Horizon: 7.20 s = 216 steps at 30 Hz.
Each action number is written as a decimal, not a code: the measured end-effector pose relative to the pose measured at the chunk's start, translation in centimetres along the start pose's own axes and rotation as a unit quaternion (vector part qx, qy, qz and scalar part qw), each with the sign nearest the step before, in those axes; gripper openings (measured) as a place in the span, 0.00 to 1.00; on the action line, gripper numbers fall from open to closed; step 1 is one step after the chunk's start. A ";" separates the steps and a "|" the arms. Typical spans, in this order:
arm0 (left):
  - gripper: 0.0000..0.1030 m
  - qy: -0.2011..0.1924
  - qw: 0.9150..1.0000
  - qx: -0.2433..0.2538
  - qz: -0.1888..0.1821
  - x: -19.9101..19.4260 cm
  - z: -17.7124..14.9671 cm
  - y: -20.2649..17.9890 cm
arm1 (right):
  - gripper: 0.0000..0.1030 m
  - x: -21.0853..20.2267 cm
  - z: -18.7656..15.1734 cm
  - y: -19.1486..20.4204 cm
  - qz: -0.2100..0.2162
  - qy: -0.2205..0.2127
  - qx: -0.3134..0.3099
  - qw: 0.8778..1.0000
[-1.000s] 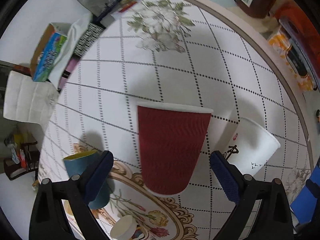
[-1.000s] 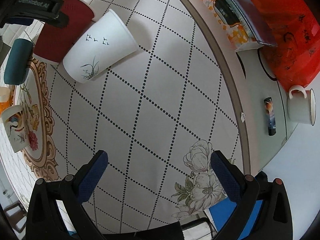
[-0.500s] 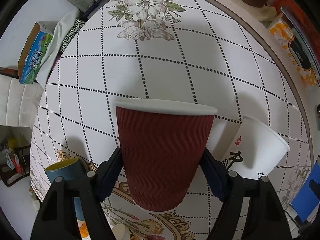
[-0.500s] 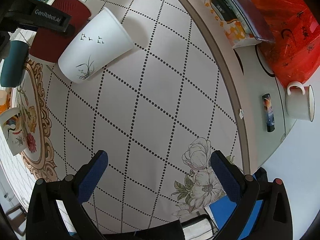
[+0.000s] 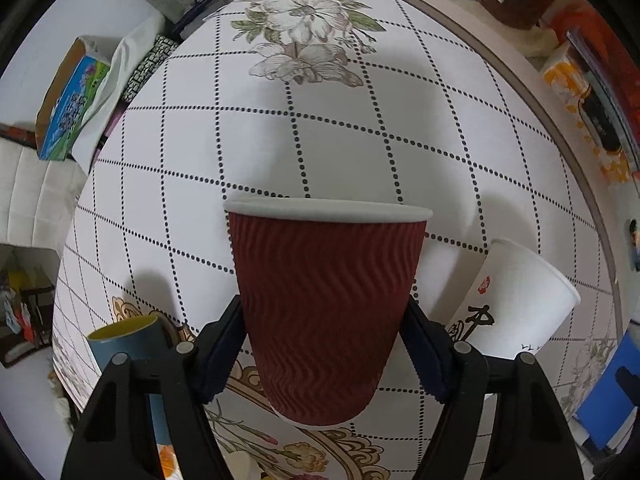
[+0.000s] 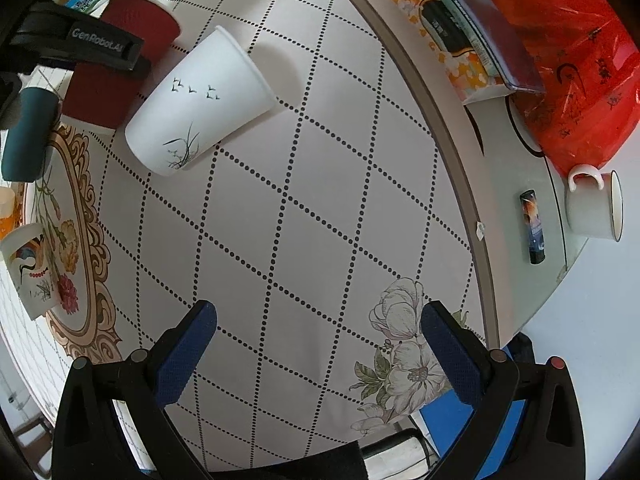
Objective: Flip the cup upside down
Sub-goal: 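Lift the red cup with the left gripper and turn it rim up, then bring the red cup toward the right gripper and grasp it with the right gripper, then rotate the red cup with the right gripper so its rim faces down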
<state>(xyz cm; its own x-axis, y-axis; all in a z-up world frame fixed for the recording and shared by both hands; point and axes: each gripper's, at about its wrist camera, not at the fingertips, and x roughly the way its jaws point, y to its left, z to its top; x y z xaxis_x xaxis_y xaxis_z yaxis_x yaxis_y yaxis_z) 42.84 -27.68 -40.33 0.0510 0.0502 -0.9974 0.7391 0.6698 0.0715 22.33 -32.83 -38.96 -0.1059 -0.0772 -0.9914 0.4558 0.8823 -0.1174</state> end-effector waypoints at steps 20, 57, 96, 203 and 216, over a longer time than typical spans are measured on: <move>0.70 -0.014 0.987 -0.144 -0.064 -8.0 -7.1 1.0 | 1.00 -1.5 -1.5 -2.3 0.025 -0.007 -0.002 1.000; 0.70 0.061 0.889 -0.420 -0.171 0.9 -27.2 -7.1 | 1.00 3.5 -7.6 -1.9 0.031 0.032 -0.180 0.983; 0.88 -0.050 0.881 -0.443 -0.158 -7.8 -32.6 -2.0 | 1.00 -3.1 -8.0 3.1 0.088 -0.026 -0.208 0.974; 0.98 0.000 0.843 -0.538 -0.011 1.0 -46.2 2.1 | 0.74 5.4 -27.5 17.9 -0.311 -0.093 -0.945 0.047; 0.98 -0.003 0.852 -0.524 -0.003 -0.4 -44.3 4.1 | 0.74 5.1 -21.1 23.5 -0.282 0.009 -0.887 0.365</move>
<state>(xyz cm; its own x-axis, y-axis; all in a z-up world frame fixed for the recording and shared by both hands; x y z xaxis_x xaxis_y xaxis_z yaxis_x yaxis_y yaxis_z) 16.08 7.90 -39.48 0.0545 0.0439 -0.9975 -0.2659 0.9636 0.0279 13.91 -2.67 -45.54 0.2468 -0.4904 -0.8358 -0.9309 -0.3595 -0.0639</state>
